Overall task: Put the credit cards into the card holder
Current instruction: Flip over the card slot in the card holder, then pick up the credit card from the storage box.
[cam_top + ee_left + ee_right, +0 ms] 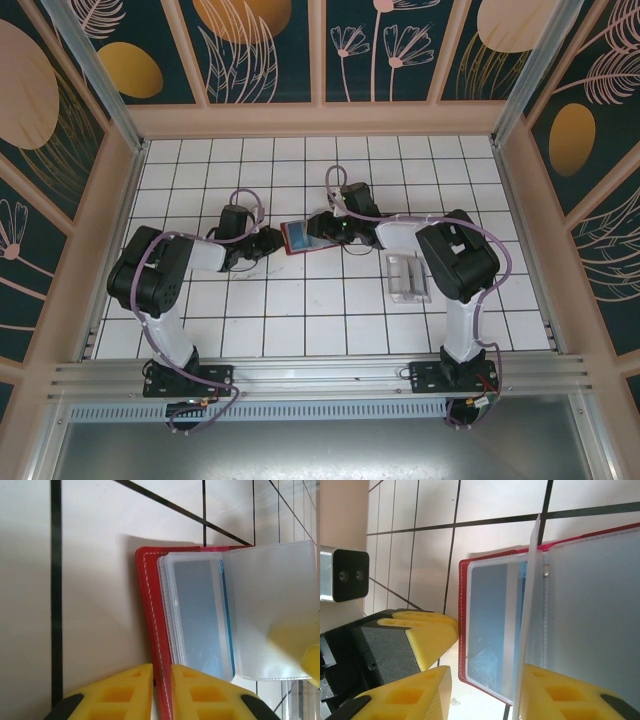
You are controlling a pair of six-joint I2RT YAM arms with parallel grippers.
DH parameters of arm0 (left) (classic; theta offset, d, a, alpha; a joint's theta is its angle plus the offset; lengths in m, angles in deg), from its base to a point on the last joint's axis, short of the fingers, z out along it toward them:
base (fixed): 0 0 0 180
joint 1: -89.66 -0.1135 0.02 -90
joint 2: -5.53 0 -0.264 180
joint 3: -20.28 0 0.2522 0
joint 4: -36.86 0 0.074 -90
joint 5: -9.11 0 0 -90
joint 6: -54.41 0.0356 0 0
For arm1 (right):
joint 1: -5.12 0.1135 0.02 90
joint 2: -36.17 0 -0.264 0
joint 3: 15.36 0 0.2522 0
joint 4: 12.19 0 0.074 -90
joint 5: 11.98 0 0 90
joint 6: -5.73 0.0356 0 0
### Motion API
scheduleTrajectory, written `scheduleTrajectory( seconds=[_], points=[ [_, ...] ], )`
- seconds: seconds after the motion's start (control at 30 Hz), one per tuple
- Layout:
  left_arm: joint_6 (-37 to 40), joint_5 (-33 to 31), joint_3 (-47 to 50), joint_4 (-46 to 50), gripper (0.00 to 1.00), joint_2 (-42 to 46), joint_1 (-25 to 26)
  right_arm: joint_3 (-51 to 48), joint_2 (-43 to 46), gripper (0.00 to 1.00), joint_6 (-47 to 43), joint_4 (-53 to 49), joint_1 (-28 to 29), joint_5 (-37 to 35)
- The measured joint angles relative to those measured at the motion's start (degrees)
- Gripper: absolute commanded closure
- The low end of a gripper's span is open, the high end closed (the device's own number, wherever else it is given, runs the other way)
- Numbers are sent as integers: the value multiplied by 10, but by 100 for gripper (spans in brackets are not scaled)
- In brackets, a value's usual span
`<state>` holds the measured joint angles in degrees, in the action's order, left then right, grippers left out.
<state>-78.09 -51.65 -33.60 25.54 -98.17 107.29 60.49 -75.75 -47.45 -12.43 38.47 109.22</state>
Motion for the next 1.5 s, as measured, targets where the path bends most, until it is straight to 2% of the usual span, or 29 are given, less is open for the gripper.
scheduleTrajectory(
  seconds=[0.07,0.3,0.47,0.63,0.73,0.83,0.87,0.9,0.93,0.97,1.07,1.13,1.17,1.2,1.37,1.5],
  points=[
    [-6,4,10,5,73,14,-9,0,0,60,0,0,0,4],
    [-32,0,36,31,72,91,-47,15,-21,58,0,9,26,8],
    [-60,-19,59,32,69,134,-80,25,-40,57,2,11,54,8],
    [-73,-46,80,46,67,167,-92,28,-35,56,-1,5,58,4],
    [-71,-73,78,63,66,195,-92,28,5,51,-22,-43,52,-23],
    [-56,-106,67,87,65,229,-92,28,85,46,-66,-115,46,-87],
    [-48,-114,61,95,65,240,-92,29,121,42,-83,-145,46,-116],
    [-39,-122,54,103,65,252,-92,32,149,32,-96,-171,45,-145],
    [-28,-129,48,109,63,265,-92,41,181,8,-110,-209,46,-179],
    [-17,-134,41,116,59,281,-92,57,209,1,-115,-254,49,-219],
    [14,-148,30,129,47,323,-92,102,271,1,-127,-371,62,-322],
    [31,-156,27,134,31,344,-92,110,311,1,-128,-440,66,-363],
    [42,-161,24,143,5,351,-92,110,332,1,-127,-480,66,-381],
    [52,-164,20,156,2,353,-92,110,348,1,-125,-515,62,-393],
    [81,-164,-24,242,1,346,-92,95,394,1,-86,-668,33,-417],
    [92,-153,-74,286,1,316,-92,30,403,1,-43,-713,28,-414]
  ],
)
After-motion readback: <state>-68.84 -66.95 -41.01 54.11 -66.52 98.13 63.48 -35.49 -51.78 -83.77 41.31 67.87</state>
